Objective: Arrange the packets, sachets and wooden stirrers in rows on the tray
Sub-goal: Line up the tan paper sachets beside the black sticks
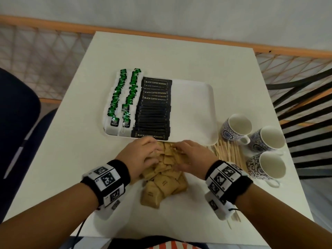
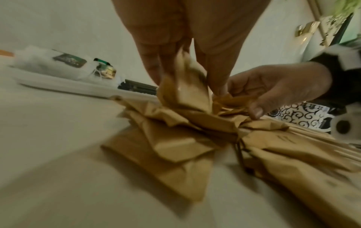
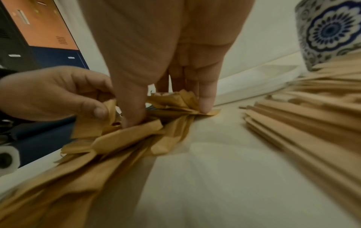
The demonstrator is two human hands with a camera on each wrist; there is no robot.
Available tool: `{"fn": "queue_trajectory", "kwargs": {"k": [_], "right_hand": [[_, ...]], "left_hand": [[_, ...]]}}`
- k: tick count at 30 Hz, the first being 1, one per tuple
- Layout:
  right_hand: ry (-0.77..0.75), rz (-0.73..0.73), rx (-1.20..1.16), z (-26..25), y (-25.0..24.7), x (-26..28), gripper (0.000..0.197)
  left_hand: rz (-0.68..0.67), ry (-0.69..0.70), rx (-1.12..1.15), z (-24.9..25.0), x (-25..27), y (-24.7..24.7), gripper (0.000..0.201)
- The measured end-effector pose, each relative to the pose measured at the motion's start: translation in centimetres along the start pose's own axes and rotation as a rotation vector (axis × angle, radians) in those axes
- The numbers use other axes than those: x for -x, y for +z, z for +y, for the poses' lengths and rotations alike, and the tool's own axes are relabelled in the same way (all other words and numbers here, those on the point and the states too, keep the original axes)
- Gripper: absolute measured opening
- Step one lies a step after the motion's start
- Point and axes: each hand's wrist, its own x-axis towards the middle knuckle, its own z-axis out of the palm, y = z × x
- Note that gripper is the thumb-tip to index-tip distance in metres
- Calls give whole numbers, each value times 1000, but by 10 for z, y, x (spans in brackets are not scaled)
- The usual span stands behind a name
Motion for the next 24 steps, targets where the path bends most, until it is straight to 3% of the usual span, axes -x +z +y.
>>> {"fn": "queue_trajectory", "kwargs": {"k": [3, 7, 12, 16, 21, 24], "right_hand": [[-20, -8, 42, -2, -1, -3, 62], [-19, -11, 105, -5, 3, -5, 61], [-54, -4, 158, -8, 5, -11, 52], [-82, 43, 69, -5, 0, -10, 47], [-64, 136, -22, 1, -1, -11, 38], [-79, 66, 25, 1, 3, -16, 46]], "left_hand": [[-139, -125, -33, -3, -3, 4, 64], [-173, -58, -186, -8, -4, 9, 81], [-143, -62, -146, -3, -11, 11, 72], [-144, -41, -105, -5, -15, 7, 57], [-97, -12, -67, -4, -22, 2, 63], [-135, -43, -35, -2, -26, 2, 64]]}}
